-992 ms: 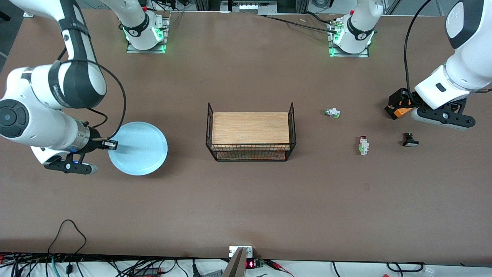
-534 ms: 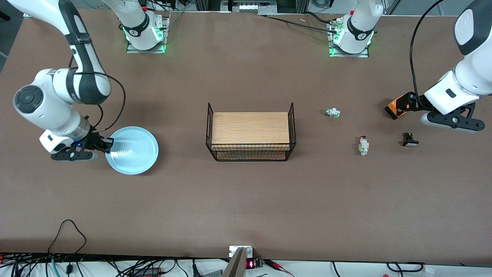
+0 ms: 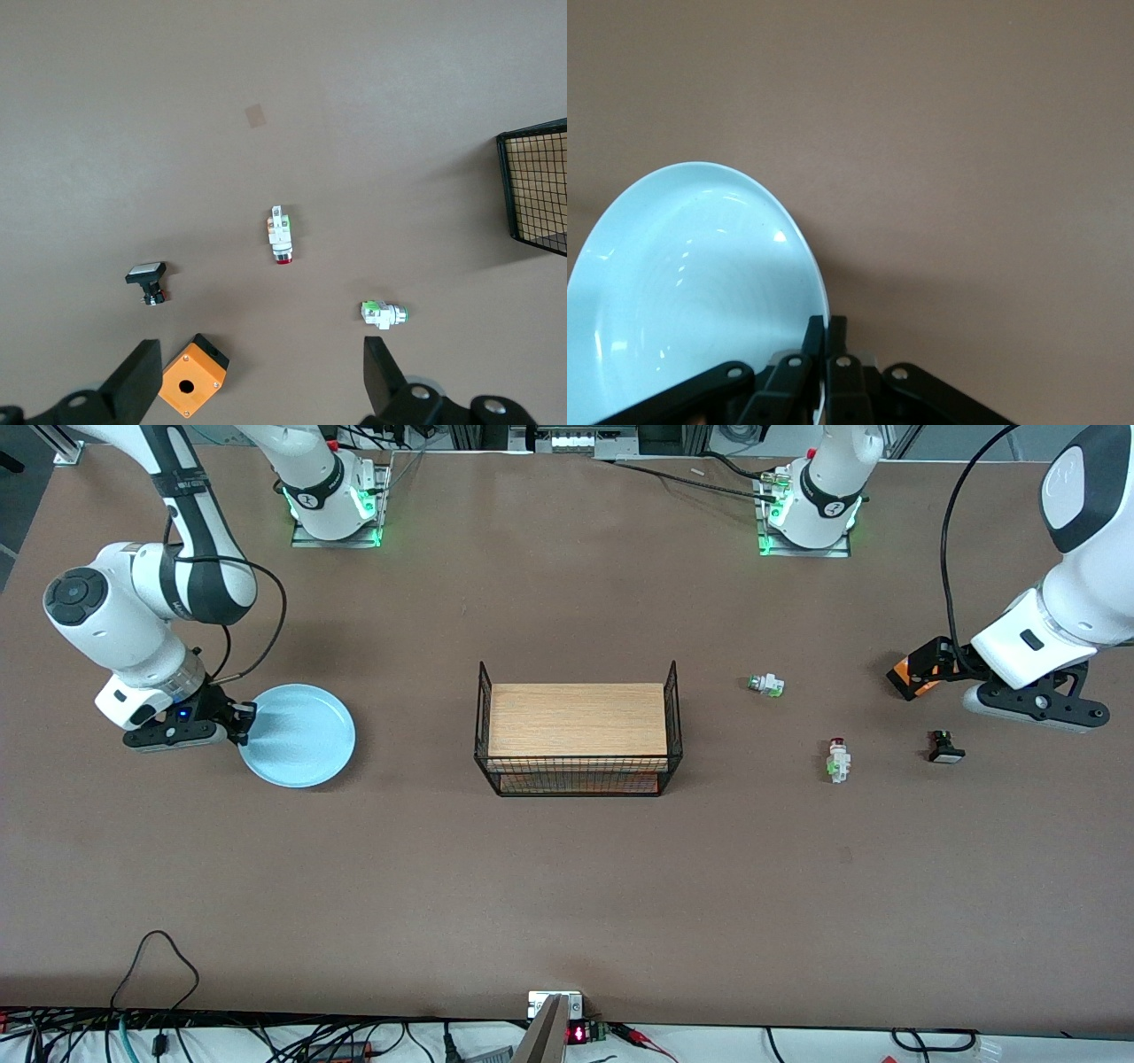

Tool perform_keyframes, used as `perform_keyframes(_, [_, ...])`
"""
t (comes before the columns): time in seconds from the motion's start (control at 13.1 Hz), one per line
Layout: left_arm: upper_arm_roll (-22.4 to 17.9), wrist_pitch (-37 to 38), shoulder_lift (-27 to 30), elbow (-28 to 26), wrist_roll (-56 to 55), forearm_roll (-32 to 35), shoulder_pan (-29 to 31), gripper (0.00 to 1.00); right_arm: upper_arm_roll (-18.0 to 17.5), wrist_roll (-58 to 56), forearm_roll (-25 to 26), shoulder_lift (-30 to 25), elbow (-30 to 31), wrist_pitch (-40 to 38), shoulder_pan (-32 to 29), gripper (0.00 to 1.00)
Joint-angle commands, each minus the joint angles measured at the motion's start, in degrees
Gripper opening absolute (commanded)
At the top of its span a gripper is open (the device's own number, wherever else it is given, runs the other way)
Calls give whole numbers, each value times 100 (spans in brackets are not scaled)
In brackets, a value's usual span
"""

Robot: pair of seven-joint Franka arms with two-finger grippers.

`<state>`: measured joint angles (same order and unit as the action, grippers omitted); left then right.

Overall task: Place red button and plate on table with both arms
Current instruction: 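Lower the plate flat onto the table with the right gripper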

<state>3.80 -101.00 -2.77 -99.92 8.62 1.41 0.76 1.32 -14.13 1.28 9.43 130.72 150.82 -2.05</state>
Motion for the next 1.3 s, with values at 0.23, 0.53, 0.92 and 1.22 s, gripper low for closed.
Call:
perform_keyframes(0.23, [7, 89, -22, 105, 122, 43, 30, 100, -88, -371, 91, 1006, 41, 1490, -173, 0])
perform_keyframes(0.53, [7, 89, -22, 105, 122, 43, 30, 100, -105, -661, 91, 1438, 33, 2161, -173, 0])
perform_keyframes(0.92, [7, 89, -49, 96, 280, 43, 48, 100, -140, -705, 118, 1668, -55, 2364, -173, 13])
perform_keyframes(1.22, [7, 89, -40, 105, 281, 43, 30, 100, -140, -1338, 118, 1720, -55, 2425, -243, 100])
